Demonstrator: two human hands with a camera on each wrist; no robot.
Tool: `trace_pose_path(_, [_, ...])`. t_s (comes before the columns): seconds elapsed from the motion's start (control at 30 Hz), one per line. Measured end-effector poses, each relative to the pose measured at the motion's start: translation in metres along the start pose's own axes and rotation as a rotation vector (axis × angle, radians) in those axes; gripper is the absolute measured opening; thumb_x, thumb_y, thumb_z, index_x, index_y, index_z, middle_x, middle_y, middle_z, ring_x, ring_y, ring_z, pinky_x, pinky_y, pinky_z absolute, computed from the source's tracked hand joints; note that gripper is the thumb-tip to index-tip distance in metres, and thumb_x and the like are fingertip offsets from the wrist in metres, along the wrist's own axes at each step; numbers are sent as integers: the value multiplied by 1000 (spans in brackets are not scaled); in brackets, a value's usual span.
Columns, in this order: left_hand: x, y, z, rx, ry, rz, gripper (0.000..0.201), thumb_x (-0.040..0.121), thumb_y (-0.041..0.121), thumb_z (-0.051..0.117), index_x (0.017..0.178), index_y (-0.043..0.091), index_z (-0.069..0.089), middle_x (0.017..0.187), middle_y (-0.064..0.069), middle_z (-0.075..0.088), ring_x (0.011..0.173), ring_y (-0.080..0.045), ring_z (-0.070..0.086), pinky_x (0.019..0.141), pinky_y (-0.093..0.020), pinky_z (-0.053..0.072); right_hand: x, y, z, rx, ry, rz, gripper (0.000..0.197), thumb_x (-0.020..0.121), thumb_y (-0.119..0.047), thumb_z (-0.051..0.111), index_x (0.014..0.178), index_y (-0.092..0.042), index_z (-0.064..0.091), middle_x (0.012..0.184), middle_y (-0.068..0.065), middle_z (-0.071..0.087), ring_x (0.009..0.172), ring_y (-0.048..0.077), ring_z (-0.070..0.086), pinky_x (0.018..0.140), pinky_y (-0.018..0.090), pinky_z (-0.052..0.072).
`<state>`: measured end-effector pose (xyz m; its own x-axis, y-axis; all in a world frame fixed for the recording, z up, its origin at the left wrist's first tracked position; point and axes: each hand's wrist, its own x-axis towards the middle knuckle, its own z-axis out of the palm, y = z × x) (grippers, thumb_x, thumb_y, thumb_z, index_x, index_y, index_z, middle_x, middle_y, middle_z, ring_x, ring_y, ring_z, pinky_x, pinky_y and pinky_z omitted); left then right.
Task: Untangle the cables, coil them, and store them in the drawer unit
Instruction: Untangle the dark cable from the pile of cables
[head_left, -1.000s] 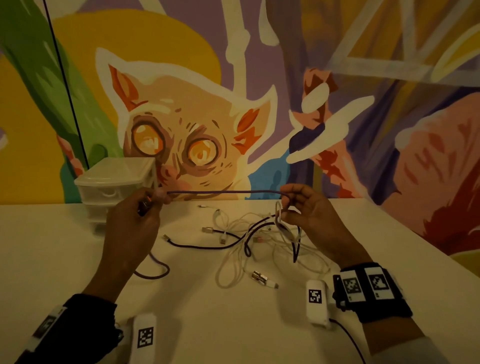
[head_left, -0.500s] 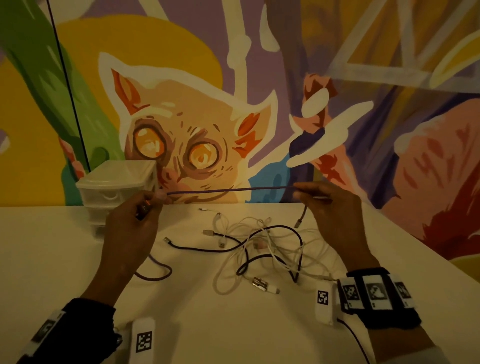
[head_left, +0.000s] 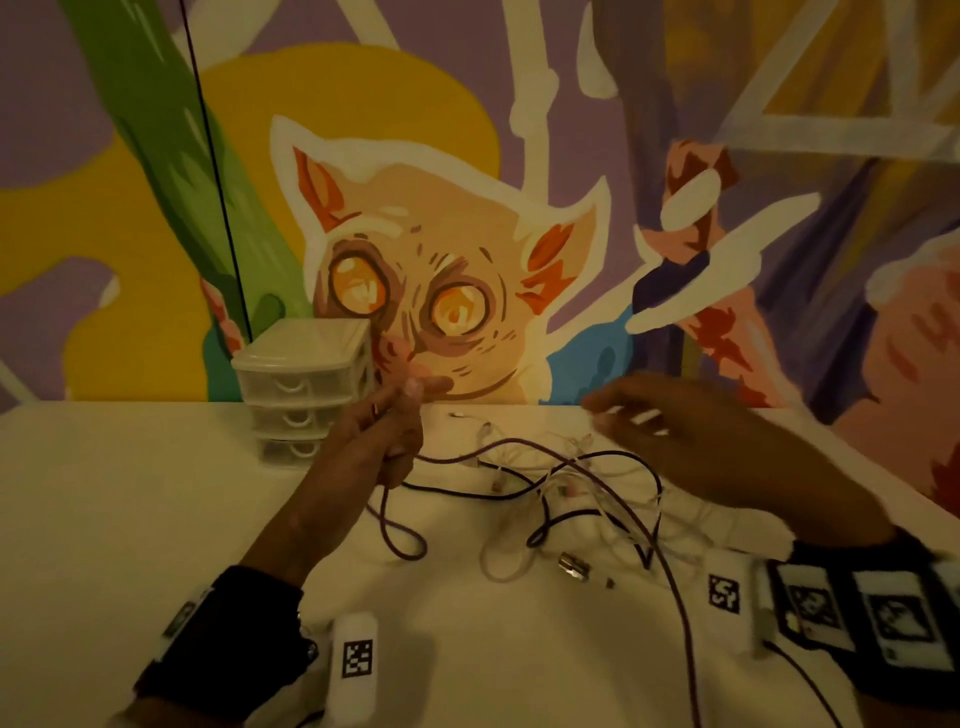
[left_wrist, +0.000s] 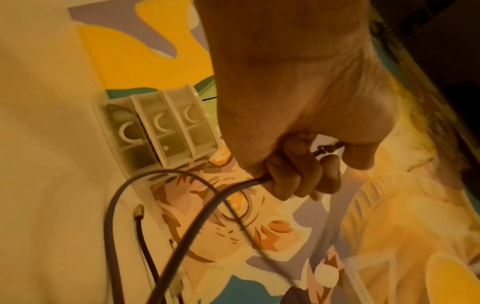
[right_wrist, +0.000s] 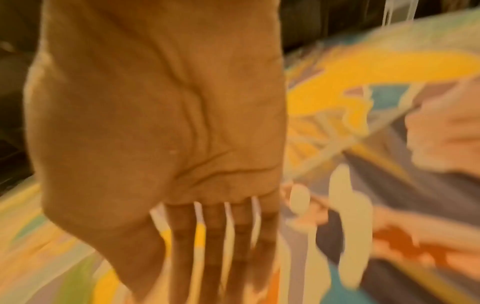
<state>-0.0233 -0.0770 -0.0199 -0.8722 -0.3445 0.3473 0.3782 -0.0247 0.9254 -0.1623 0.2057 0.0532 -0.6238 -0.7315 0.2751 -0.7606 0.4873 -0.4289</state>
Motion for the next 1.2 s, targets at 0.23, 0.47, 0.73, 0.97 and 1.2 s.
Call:
trace_pose_path(0.23, [0, 7, -3, -540, 34, -18, 29, 105, 39, 52, 90, 17, 64, 76, 1, 24, 63, -14, 13, 59, -29, 16, 43, -28, 104, -64, -332, -77, 84, 88, -64, 70, 159, -34, 36, 154, -12, 52, 135, 9, 54, 112, 33, 47])
trace_pose_path(0.47, [6, -6, -18, -743, 114, 28, 30, 104, 35, 33, 93, 15, 52, 80, 0, 37, 65, -14, 29, 62, -29, 28, 69, -31, 140, -165, -510, -349, 63, 95, -15, 67, 152, -35, 48, 157, -11, 43, 141, 12, 42, 118, 25, 35])
trace_pose_path(0.73, [10, 0, -40, -687, 194, 100, 30, 105, 31, 33, 85, 18, 51, 75, 3, 36, 59, -11, 28, 57, -27, 28, 51, -43, 113, -109, -388, -417, 32, 107, -49, 50, 112, -30, 74, 126, -11, 71, 130, 7, 58, 109, 39, 47])
trace_pose_path(0.97, [16, -6, -33, -444, 303, -2, 27, 109, 26, 40, 87, 19, 53, 68, 6, 36, 54, -8, 25, 55, -25, 22, 39, -43, 19, 293, -382, -152, 46, 102, -55, 47, 97, -21, 78, 79, 9, 74, 67, 23, 76, 76, 37, 63])
trace_pose_path(1.2, [17, -28, -20, -95, 297, -1, 21, 111, 22, 51, 118, 6, 63, 81, 1, 51, 60, -11, 37, 59, -26, 31, 113, 11, 108, -46, -266, -145, 13, 97, -24, 71, 107, -21, 79, 100, -10, 76, 75, -5, 69, 73, 11, 51])
